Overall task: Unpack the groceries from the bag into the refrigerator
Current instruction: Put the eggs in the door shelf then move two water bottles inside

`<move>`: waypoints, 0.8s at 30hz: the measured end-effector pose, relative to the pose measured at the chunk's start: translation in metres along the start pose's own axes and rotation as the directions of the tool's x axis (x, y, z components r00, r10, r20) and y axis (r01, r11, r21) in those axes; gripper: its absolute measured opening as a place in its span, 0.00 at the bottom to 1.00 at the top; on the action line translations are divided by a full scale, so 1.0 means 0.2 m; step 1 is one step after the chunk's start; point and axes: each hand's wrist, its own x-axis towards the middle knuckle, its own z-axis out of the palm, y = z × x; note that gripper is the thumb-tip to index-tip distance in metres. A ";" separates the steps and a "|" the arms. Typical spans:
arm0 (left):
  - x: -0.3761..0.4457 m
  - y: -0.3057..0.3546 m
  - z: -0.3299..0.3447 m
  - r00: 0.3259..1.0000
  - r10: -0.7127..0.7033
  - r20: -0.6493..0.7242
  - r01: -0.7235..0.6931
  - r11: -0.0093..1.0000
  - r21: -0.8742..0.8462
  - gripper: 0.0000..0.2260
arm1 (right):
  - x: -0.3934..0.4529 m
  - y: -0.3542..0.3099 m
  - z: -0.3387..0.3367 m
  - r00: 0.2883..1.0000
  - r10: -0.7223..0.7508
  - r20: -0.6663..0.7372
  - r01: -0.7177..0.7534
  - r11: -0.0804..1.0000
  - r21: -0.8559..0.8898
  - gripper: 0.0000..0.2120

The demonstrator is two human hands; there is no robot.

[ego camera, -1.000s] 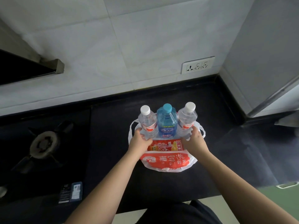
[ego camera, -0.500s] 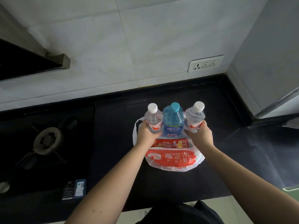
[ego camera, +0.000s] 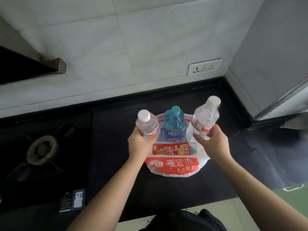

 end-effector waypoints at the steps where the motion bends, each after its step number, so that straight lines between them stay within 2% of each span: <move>1: -0.01 0.02 -0.04 1.000 0.020 0.000 -0.020 1.000 -0.005 0.20 | -0.02 -0.01 -0.03 1.000 -0.021 -0.002 0.021 0.999 0.028 0.26; 5: -0.05 0.08 -0.21 0.995 0.042 0.092 -0.036 0.997 -0.065 0.22 | -0.08 -0.06 -0.13 0.993 -0.103 0.051 0.088 0.968 0.234 0.18; 8: -0.07 0.12 -0.31 0.968 0.054 0.245 0.008 0.970 -0.244 0.24 | -0.13 -0.10 -0.18 0.985 -0.154 0.074 0.106 0.890 0.444 0.20; 10: -0.09 0.17 -0.37 0.928 0.079 0.364 0.088 0.903 -0.420 0.25 | -0.15 -0.13 -0.21 0.980 -0.192 0.046 0.134 0.819 0.559 0.20; 12: -0.10 0.22 -0.41 0.876 0.094 0.472 0.216 0.800 -0.560 0.26 | -0.18 -0.18 -0.25 0.981 -0.180 0.073 0.079 0.715 0.695 0.19; 14: -0.12 0.28 -0.44 0.844 0.063 0.533 0.347 0.693 -0.632 0.29 | -0.21 -0.21 -0.29 0.971 -0.144 0.189 -0.071 0.583 0.809 0.23; 15: -0.13 0.30 -0.46 0.836 0.030 0.548 0.399 0.651 -0.646 0.29 | -0.22 -0.22 -0.31 0.965 -0.116 0.237 -0.137 0.551 0.823 0.26; 17: -0.15 0.31 -0.49 0.817 -0.005 0.576 0.464 0.598 -0.653 0.32 | -0.26 -0.24 -0.31 0.951 -0.083 0.298 -0.208 0.542 0.814 0.37; 19: -0.17 0.31 -0.50 0.798 0.030 0.602 0.483 0.567 -0.668 0.37 | -0.29 -0.27 -0.30 0.939 -0.100 0.330 -0.219 0.568 0.793 0.47; 20: -0.17 0.30 -0.51 0.785 0.055 0.617 0.491 0.552 -0.674 0.39 | -0.31 -0.28 -0.28 0.932 -0.129 0.339 -0.216 0.553 0.805 0.46; 23: -0.17 0.25 -0.52 0.716 0.123 0.687 0.555 0.496 -0.668 0.40 | -0.38 -0.32 -0.22 0.909 -0.219 0.354 -0.204 0.505 0.839 0.31; 24: -0.16 0.24 -0.52 0.688 0.157 0.709 0.575 0.479 -0.664 0.39 | -0.40 -0.33 -0.21 0.894 -0.253 0.369 -0.204 0.503 0.840 0.29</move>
